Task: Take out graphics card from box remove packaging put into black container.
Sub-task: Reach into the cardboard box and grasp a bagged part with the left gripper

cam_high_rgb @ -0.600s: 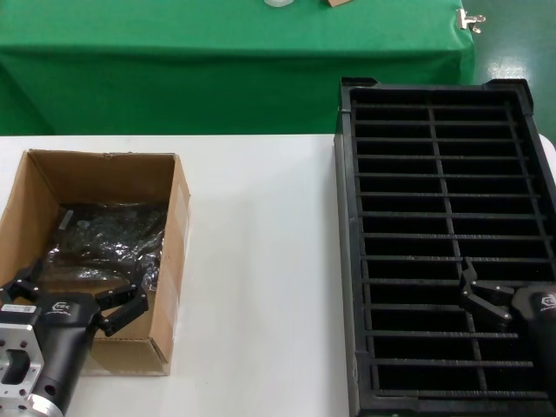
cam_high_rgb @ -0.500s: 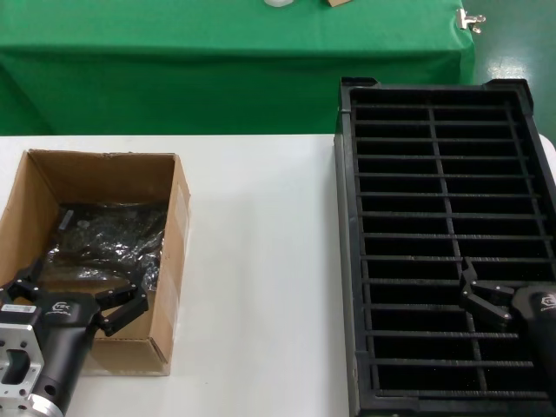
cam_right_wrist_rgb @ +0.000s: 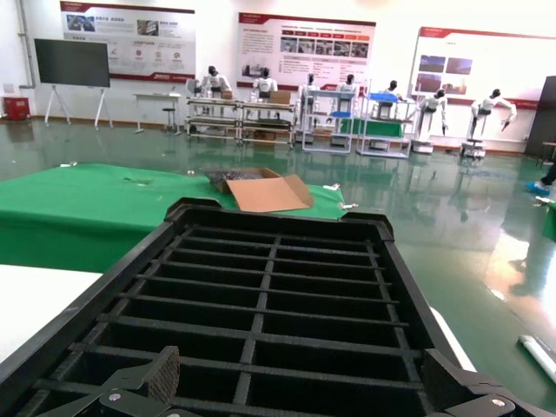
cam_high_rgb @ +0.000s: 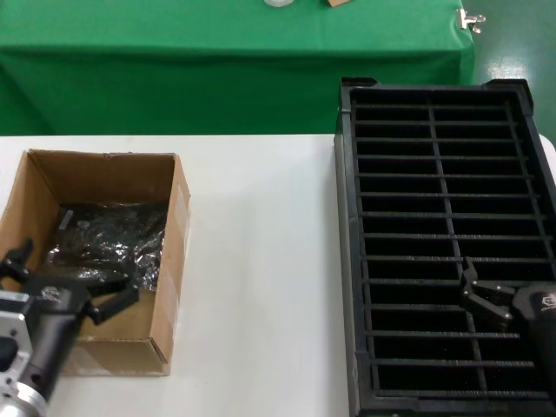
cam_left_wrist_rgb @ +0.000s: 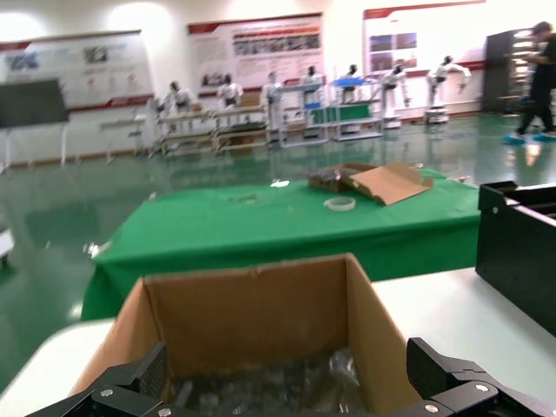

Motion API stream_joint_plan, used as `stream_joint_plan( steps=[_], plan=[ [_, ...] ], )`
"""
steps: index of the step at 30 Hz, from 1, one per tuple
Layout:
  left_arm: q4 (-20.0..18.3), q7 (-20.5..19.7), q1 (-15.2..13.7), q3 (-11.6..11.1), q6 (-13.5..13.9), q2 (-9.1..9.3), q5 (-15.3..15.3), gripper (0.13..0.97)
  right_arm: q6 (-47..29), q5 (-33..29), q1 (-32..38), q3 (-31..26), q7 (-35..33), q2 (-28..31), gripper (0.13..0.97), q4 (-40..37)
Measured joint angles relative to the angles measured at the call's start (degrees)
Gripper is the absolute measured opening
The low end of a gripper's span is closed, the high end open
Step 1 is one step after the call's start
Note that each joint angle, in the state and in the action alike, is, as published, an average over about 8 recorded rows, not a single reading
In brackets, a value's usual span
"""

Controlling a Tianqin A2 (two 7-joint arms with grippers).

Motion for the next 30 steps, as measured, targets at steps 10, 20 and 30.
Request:
stream_joint_plan(
  steps=[10, 20, 30],
  plan=[
    [4.19, 6.45, -7.51, 2.11, 7.62, -12.12, 5.63, 0.966, 0.00, 0.00, 0.00, 0.00, 0.00, 0.00, 0.966, 0.00],
    [20.39, 24.17, -25.28, 11.83, 19.93, -18.66, 13.33, 0.966, 0.00, 0.00, 0.00, 0.00, 0.00, 0.00, 0.966, 0.00],
    [38.51, 40.62, -39.81, 21.52, 28.00, -15.48, 19.12, 0.966, 0.00, 0.00, 0.00, 0.00, 0.01, 0.00, 0.966, 0.00]
  ],
)
